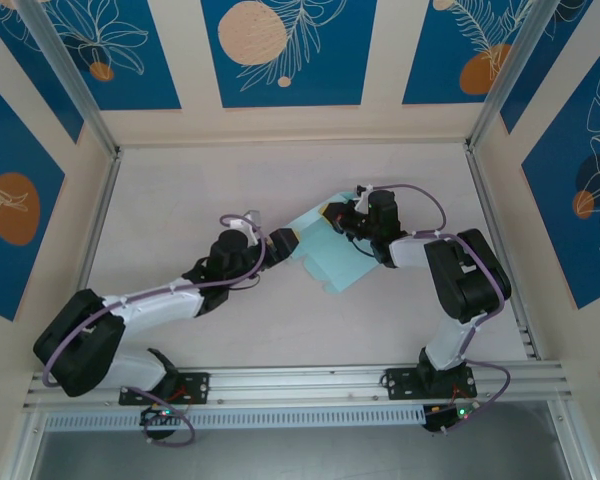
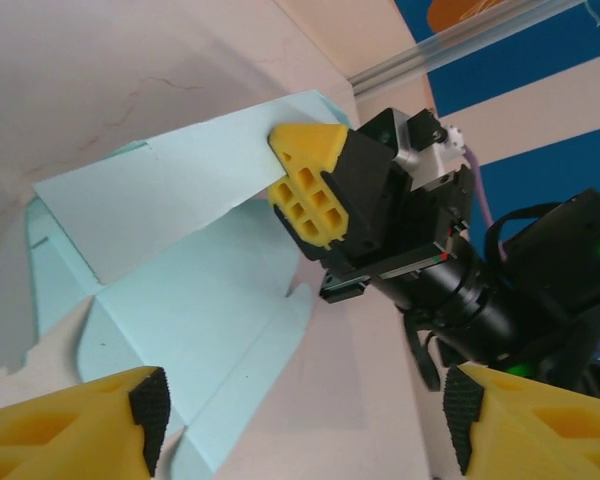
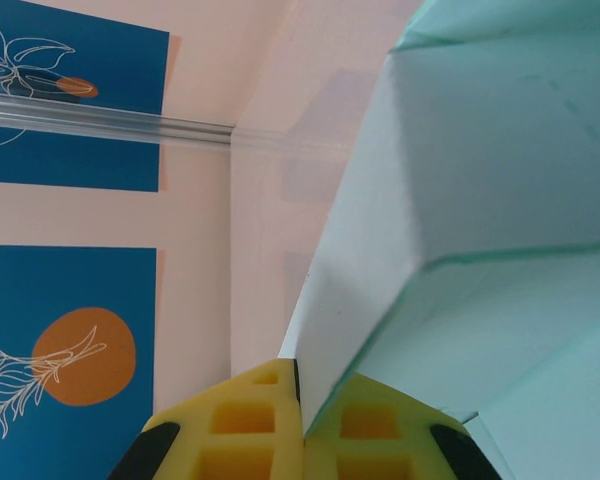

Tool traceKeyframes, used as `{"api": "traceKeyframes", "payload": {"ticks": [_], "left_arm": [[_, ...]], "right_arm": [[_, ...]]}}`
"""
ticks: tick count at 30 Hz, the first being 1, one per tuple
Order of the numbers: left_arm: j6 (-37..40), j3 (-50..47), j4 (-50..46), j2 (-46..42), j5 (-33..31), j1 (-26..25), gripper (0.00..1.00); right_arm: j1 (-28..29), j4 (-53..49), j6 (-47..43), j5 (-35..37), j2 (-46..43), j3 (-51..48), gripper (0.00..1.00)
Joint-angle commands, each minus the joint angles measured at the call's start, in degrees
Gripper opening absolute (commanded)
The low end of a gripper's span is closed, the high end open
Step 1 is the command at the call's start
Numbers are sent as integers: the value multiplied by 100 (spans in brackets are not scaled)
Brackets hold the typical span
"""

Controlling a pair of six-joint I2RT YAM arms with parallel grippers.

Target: Fold the paper box

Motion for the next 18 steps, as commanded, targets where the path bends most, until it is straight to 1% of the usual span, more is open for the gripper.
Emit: {"api": "traceKeyframes", "payload": {"ticks": [1,7,10,15,18], "left_arm": [[-503,17,439,205,207,-78,71],[-617,157,445,687,197,-164,72],[-729,124,528,898,37,-162,73],[-704,110,695,1085,-294,-143,73],[-650,85,780,1094,-578,-130,71]], "right_arm": [[60,-81,-252,98,139,-62,2],[88,-70,-255,111,142,-83,2],[87,-60,-255,116,136,-94,2],[107,-46,-263,116,142,-94,2],[121,-11,-244,133,147,-113,2]]}}
